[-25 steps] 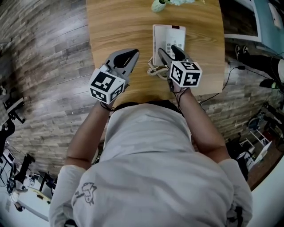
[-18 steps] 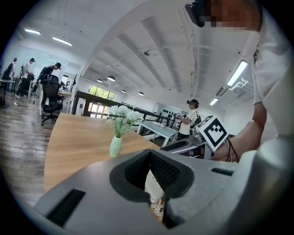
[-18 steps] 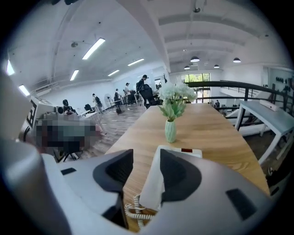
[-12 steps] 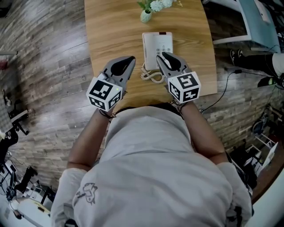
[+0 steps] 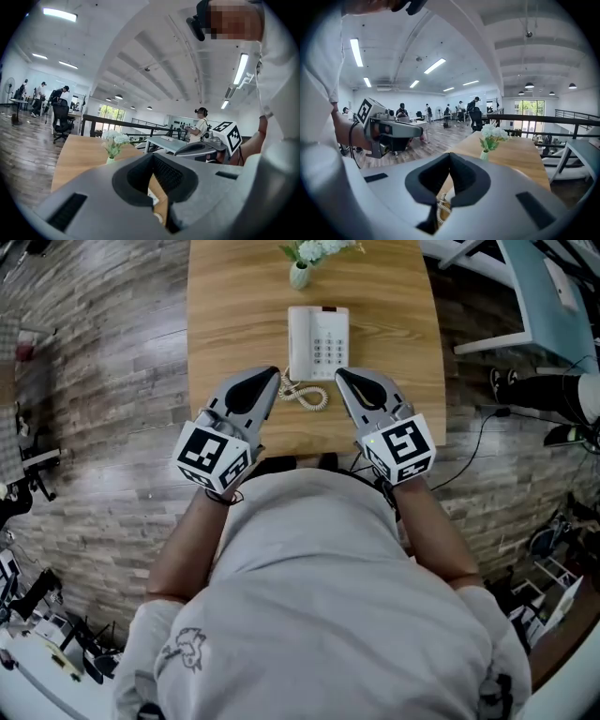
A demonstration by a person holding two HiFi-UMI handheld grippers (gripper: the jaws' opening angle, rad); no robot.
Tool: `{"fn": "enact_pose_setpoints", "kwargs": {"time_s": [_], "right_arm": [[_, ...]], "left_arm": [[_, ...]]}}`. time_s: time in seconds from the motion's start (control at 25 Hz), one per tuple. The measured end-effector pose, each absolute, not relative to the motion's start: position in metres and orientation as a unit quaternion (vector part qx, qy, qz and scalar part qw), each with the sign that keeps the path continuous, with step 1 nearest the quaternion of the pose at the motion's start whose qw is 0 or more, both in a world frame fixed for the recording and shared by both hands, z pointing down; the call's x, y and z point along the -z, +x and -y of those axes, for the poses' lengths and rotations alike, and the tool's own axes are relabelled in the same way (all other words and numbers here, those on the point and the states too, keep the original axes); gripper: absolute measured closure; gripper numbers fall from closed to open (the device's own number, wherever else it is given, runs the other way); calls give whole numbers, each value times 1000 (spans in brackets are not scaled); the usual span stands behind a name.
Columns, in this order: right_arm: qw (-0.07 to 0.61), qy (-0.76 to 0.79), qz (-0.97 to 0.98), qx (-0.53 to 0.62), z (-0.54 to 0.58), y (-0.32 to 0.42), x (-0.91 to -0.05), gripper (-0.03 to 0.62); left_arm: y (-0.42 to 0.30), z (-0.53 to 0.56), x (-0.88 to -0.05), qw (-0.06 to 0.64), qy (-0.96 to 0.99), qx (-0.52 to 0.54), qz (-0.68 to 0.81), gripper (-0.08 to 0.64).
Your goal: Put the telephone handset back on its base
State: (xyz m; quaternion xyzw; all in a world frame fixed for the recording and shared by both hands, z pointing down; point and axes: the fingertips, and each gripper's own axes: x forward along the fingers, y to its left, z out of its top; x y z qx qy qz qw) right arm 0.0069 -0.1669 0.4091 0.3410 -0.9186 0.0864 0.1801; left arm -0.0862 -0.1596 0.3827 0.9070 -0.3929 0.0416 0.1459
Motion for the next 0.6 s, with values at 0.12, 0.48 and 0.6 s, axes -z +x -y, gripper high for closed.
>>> {"fn": "enact_pose_setpoints", "kwargs": {"time_s": [0.12, 0.48, 0.6], "right_arm": [[162, 322, 930, -76, 144, 28, -390, 588], [132, 309, 940, -54, 77, 105, -372, 588], [131, 301, 943, -51, 58, 118, -368, 588]], "left_arm": [[-72, 137, -371, 135, 901, -36, 412, 555], [-24, 56, -356, 125, 883, -30, 452, 555], [-17, 32, -348, 126, 880, -33, 458, 555]]}}
